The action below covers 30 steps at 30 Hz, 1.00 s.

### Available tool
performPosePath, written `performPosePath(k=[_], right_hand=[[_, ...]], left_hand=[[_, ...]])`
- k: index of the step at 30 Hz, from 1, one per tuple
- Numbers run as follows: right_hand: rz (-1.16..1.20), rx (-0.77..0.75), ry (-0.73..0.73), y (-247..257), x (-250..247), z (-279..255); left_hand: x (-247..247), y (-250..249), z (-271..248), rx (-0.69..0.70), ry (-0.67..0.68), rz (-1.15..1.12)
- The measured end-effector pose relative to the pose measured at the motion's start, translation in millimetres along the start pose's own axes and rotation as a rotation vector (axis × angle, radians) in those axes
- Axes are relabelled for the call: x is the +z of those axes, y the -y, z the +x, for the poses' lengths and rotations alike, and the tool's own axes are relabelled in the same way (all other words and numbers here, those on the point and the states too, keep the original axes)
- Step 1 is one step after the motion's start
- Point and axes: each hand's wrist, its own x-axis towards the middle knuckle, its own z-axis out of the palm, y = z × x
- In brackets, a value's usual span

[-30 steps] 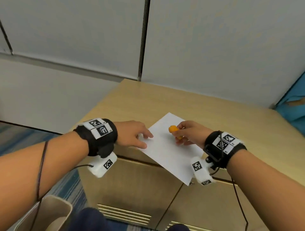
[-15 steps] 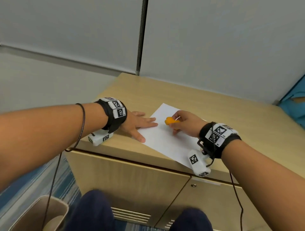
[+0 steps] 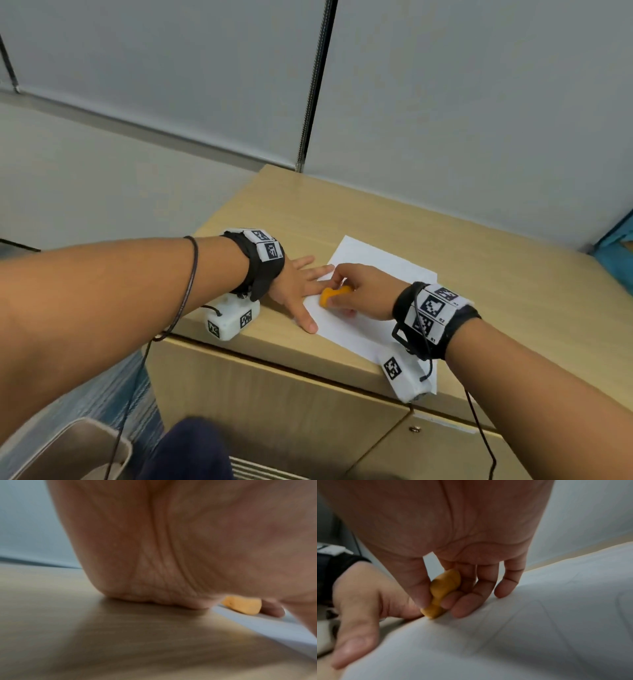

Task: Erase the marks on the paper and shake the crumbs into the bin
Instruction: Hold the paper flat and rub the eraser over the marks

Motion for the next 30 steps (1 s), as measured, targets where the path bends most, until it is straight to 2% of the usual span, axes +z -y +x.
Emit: performPosePath(k=[4,8,12,14,17,21,23,27,30], right_hand=[[-0.185,-0.039,-0.027,-4,-8,5],[-0.411,-0.188,-0.077,-2,-8,6],[-0.394,-0.316,0.028,8,3,-6],[-0.389,-0.282,0.022,6,-5,2],[-0.381,-0.214,-0.070,-1,-15,17],[-0.415,-0.330,0.039,14,1,2],[-0.430,-0.299,0.058,15,-5,5],[-0.488,-0.198,-0.054,8,-20,19],[-0.484,-0.301,0.019,16,-4,6]], left_hand=[[1,3,3,0.007,-0.003,-0.005],[0,1,2,0.003,-0.021,-0.014],[0,2,2,-0.001,-0.021,-0.024],[-1,0,1,-0.013,-0.020,-0.019],[-5,-5,-2,-0.017,-0.025,0.001],[-5,-3,0,-0.026,0.002,-0.007],[-5,-5,-2,-0.038,0.014,0.008],[-11,-11,-7,-0.034,0.000,0.028],[-8,-6,-2,-0.036,0.014,0.020]])
